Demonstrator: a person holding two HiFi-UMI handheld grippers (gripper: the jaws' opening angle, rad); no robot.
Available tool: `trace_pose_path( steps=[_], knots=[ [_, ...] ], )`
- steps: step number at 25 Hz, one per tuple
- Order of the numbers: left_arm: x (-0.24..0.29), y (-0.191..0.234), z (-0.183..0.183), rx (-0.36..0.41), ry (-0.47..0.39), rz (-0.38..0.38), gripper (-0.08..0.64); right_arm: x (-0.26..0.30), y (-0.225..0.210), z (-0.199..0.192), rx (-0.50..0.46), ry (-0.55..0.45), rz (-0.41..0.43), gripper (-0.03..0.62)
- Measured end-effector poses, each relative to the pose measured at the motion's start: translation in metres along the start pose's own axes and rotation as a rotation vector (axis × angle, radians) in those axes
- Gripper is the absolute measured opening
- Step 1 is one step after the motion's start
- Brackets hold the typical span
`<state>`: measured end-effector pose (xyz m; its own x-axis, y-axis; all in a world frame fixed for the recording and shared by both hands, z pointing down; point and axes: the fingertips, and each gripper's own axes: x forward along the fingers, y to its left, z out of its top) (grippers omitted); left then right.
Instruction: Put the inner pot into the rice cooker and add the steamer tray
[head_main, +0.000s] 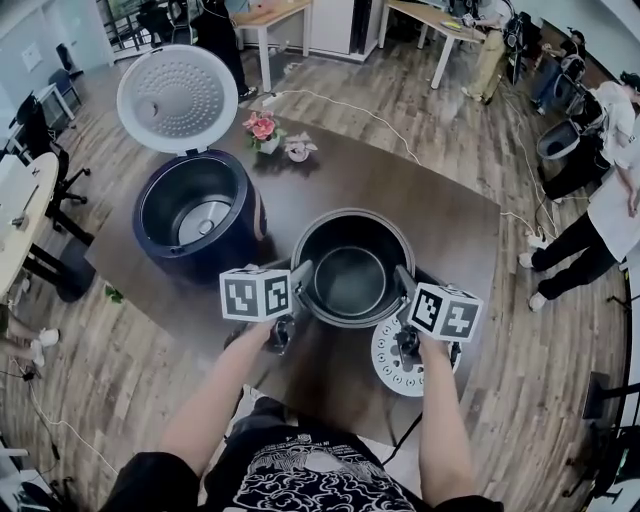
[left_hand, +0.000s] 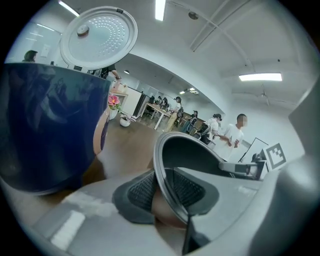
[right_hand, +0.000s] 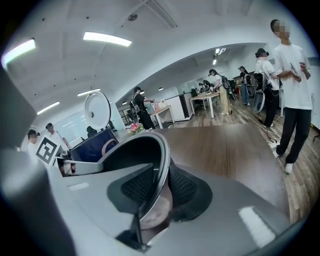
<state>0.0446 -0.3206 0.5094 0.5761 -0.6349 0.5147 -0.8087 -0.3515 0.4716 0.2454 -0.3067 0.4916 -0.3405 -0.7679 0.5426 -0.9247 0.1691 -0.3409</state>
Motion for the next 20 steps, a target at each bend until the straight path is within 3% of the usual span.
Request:
trace_pose_path(
  steps=[20],
  knots=[
    [-0.109,0.012,0.119,-0.009,-0.327,0.008,0.112,-0.018,0.12,0.129,-0.172,-0.232,0.181,0.082]
  ],
)
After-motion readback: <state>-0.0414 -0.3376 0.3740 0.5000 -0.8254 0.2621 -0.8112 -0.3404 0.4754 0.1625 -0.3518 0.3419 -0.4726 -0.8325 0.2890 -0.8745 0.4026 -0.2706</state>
